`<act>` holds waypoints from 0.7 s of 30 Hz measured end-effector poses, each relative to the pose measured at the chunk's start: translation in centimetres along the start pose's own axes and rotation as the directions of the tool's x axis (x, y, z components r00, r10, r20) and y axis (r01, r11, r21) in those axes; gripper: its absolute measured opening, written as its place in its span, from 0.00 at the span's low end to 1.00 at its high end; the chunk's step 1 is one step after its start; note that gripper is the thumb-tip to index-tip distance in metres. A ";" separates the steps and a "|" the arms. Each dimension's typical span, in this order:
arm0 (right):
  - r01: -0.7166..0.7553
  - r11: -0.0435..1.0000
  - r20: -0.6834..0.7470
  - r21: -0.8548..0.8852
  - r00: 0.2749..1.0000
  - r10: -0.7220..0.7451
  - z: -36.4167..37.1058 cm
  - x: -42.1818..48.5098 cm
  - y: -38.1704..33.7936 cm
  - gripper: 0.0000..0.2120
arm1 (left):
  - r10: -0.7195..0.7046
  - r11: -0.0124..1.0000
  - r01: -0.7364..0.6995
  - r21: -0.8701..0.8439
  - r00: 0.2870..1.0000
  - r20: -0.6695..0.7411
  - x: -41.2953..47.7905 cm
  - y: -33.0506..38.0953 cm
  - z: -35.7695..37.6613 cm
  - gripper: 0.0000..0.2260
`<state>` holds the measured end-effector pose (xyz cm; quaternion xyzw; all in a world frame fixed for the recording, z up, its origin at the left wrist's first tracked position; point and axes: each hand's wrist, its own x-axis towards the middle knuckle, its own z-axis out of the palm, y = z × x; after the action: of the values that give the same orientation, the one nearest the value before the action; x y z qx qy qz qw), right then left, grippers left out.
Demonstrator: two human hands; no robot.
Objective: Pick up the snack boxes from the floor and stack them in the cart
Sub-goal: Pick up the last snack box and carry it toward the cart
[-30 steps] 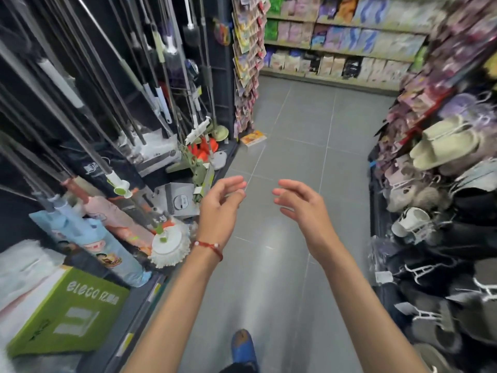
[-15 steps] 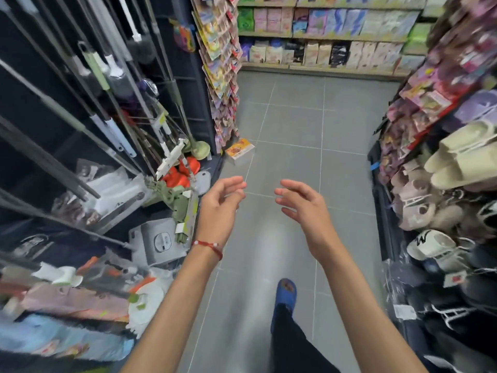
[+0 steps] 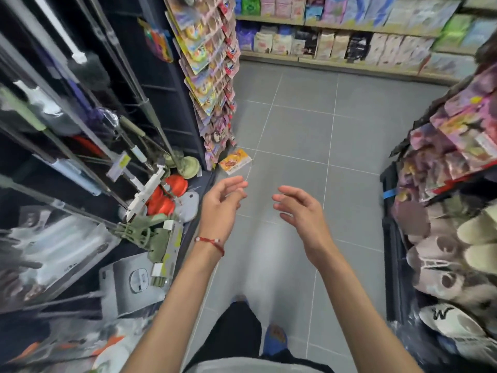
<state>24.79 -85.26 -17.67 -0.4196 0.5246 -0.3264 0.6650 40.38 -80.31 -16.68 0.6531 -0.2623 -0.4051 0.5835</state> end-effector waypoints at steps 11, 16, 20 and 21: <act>-0.030 1.000 -0.076 -0.004 0.997 0.030 3.7 22.7 -7.3 0.11 | -0.061 0.998 0.060 0.022 0.998 0.028 24.0 2.2 3.8 0.13; -0.051 0.999 -0.090 0.011 0.995 0.052 4.5 30.5 -10.8 0.10 | -0.121 0.993 0.121 0.011 0.992 0.022 32.7 4.1 5.4 0.12; -0.072 0.997 -0.085 0.024 0.994 0.073 4.4 37.7 -13.4 0.09 | -0.138 0.990 0.139 0.025 0.990 -0.008 39.3 4.7 7.3 0.10; -0.078 0.997 -0.080 0.024 0.994 0.080 4.4 39.5 -14.0 0.09 | -0.141 0.990 0.141 0.026 0.990 -0.017 40.9 4.7 7.8 0.10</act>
<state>38.46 -124.97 -21.42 -0.3782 0.5637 -0.3220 0.6599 56.29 -118.80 -21.11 0.6810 -0.2163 -0.4368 0.5465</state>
